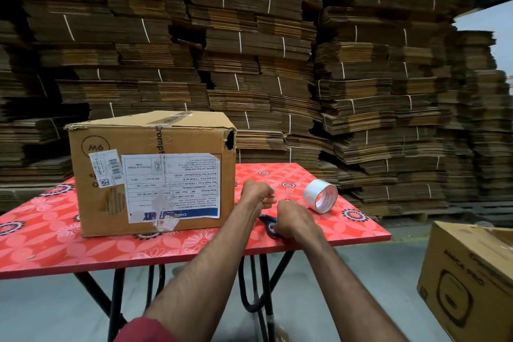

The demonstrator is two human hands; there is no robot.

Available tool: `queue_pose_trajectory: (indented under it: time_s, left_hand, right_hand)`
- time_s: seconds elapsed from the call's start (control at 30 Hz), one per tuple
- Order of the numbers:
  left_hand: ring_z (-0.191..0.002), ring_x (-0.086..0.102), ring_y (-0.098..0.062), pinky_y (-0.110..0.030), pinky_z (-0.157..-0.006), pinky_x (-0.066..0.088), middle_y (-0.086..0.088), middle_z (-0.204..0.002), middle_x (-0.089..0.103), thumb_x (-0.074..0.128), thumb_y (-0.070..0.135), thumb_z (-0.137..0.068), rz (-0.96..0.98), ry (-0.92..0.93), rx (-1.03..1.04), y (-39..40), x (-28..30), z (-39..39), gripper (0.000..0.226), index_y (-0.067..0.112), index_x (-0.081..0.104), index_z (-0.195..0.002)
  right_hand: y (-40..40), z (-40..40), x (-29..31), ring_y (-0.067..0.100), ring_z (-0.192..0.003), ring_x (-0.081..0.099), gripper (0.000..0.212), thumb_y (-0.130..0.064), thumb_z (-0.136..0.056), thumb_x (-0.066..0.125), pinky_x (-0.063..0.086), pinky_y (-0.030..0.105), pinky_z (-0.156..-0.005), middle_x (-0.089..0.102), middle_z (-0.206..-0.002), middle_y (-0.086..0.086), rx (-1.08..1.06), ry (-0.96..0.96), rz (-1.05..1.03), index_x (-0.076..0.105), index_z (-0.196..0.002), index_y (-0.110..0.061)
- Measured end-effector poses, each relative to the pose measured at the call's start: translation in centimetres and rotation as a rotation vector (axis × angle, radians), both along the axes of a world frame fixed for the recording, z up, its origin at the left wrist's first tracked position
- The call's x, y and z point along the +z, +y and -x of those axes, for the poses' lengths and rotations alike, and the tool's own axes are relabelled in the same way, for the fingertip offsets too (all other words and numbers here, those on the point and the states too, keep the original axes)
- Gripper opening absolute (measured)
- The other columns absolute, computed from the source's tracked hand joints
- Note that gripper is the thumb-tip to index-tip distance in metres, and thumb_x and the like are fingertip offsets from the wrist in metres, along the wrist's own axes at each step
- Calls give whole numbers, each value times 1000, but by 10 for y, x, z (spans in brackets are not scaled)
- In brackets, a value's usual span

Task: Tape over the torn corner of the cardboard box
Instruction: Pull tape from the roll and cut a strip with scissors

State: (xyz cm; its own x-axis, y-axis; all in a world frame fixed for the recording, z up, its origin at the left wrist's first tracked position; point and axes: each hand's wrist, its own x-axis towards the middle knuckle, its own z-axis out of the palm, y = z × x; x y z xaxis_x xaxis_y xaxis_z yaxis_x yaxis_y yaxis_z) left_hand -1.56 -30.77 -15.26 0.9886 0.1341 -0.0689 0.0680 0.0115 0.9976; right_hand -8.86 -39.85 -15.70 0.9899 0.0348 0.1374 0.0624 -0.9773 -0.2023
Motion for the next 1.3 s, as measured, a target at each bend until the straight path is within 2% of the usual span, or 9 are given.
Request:
queue_pose_trajectory:
  time_s: [0.3,0.5,0.63,0.7,0.77,0.87,1.03,1.17,1.3]
  left_hand:
    - [-55,62,-18,-25,-49,50,-12,-71,63,54,-5,-92,-6,-5,-1,0,-1,-4,11,-4,65,-92]
    - [-45,60,-13,-23,-42,49,-11,-65,61,57,-4,-90,-7,-2,11,-1,0,0,10,-1,63,-83]
    - [-46,60,-15,-24,-47,50,-11,-67,62,56,-5,-90,-6,-7,16,2,1,3,9,-4,64,-88]
    - [-43,60,-13,-24,-46,49,-11,-67,62,55,-5,-90,-6,-14,17,2,0,3,9,-3,63,-86]
    - [-45,61,-14,-25,-48,50,-12,-68,63,55,-5,-89,0,-18,20,2,-1,3,9,-4,64,-88]
    - [-57,63,-18,-29,-56,53,-11,-72,65,55,-5,-91,9,-9,19,3,-3,3,9,-4,65,-90]
    - [-56,61,-18,-28,-58,53,-12,-70,63,54,-5,-92,12,-6,13,2,-5,3,10,-5,63,-89]
    - [-58,62,-17,-28,-57,53,-12,-75,65,54,-6,-91,4,2,11,0,-5,3,14,-7,64,-101]
    - [-60,63,-18,-29,-63,55,-11,-76,65,54,-4,-93,2,1,20,-2,-4,4,11,-6,64,-95]
  right_hand:
    - [-40,23,-1,31,-110,64,32,-24,-91,69,47,32,-80,68,-121,15,-32,20,127,64,-115,-4]
    - [-49,31,0,34,-113,63,34,-29,-96,60,47,34,-79,64,-125,18,31,84,208,62,-119,-3]
    - [-68,41,1,27,-79,64,15,-23,-86,64,47,28,-59,65,-90,10,30,178,209,61,-85,-9]
    - [-89,45,-9,21,-58,58,13,-16,-74,61,41,23,-48,60,-66,6,34,271,49,55,-63,-12]
    - [-112,52,-26,18,-55,60,8,-12,-61,58,46,26,-51,66,-60,10,73,369,-205,65,-57,-10]
    - [-137,66,-60,26,-73,69,16,-3,-68,71,58,38,-70,73,-83,24,88,511,-809,71,-83,1]
    - [-138,81,-94,35,-71,69,71,-16,-42,103,62,38,-63,66,-90,29,7,563,-1566,73,-98,15]
    - [-126,78,-90,35,-68,70,75,-40,-70,82,63,39,-58,66,-89,28,-43,532,-1777,65,-114,18]
    - [-120,71,-78,30,-62,69,99,-56,-29,97,62,33,-56,68,-86,25,36,479,-1737,72,-96,13]
